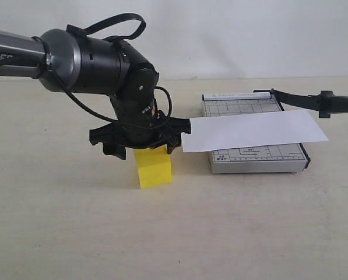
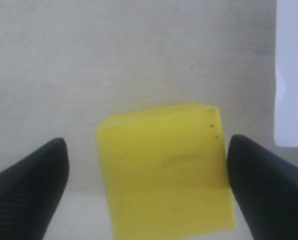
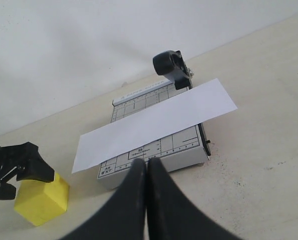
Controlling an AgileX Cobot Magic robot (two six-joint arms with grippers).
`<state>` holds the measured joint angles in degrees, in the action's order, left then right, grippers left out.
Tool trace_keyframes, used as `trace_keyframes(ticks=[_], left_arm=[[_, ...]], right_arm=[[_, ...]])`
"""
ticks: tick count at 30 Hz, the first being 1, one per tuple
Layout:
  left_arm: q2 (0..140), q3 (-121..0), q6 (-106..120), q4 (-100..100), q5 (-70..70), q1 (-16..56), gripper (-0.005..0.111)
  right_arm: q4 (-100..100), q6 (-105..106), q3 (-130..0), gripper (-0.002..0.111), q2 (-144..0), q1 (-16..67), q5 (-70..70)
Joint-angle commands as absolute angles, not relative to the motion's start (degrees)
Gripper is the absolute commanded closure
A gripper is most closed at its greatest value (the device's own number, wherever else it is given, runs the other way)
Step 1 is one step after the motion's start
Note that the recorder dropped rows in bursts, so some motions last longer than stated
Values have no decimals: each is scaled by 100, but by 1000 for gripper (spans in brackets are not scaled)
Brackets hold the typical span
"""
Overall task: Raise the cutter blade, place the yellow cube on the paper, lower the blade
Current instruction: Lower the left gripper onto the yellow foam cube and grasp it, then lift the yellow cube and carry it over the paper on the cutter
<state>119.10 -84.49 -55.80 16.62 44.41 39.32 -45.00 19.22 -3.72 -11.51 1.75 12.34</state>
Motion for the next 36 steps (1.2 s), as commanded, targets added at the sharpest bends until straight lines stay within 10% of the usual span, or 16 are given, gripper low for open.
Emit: trace_keyframes(ticks=[1,9,31,36], left_arm=[[11910,-8440,-5317,1417,4192,3926,26],[12139,-8440,-5304,1385,4320,3926,0],[12312,-8440,-5391,1444,3925,3926,1],[12312,-8440,-5391,1455,3915,3926,19]], right_arm=[[-4468,1930,-347,108,-1125,179,1181],[-4468,1930,-347,108,-1125,179,1181],[-4468,1930,-347,108,-1125,179,1182],[-4468,1930,-347,108,-1125,179,1218]])
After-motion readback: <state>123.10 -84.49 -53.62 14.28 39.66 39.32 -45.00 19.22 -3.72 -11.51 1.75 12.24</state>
